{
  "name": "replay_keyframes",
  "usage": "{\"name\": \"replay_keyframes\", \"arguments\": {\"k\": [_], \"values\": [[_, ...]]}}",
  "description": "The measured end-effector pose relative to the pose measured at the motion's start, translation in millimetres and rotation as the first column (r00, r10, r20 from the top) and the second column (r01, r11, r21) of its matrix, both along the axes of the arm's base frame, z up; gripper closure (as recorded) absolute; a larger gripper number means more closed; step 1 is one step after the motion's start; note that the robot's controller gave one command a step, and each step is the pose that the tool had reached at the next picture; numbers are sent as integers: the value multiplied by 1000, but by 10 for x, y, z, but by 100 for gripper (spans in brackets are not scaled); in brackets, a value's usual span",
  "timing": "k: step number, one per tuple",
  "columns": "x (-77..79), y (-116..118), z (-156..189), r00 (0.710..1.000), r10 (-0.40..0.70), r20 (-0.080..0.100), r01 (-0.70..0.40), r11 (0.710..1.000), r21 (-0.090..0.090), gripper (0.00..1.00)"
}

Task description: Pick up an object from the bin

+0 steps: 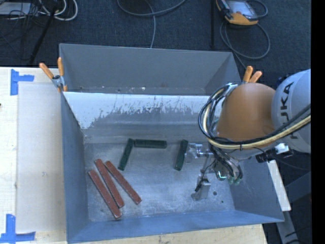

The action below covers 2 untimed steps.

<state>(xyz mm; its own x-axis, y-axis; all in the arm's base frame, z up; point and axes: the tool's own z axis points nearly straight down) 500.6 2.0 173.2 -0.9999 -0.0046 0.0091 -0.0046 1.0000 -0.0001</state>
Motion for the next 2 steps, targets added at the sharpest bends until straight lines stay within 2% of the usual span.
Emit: {"name": "replay_keyframes", "arguments": {"k": [1, 2], "values": [[-171, 1498, -1055, 998, 62, 12, -62, 998, 3, 0], [-172, 1456, -1038, 998, 55, 8, -55, 998, 0, 100]]}}
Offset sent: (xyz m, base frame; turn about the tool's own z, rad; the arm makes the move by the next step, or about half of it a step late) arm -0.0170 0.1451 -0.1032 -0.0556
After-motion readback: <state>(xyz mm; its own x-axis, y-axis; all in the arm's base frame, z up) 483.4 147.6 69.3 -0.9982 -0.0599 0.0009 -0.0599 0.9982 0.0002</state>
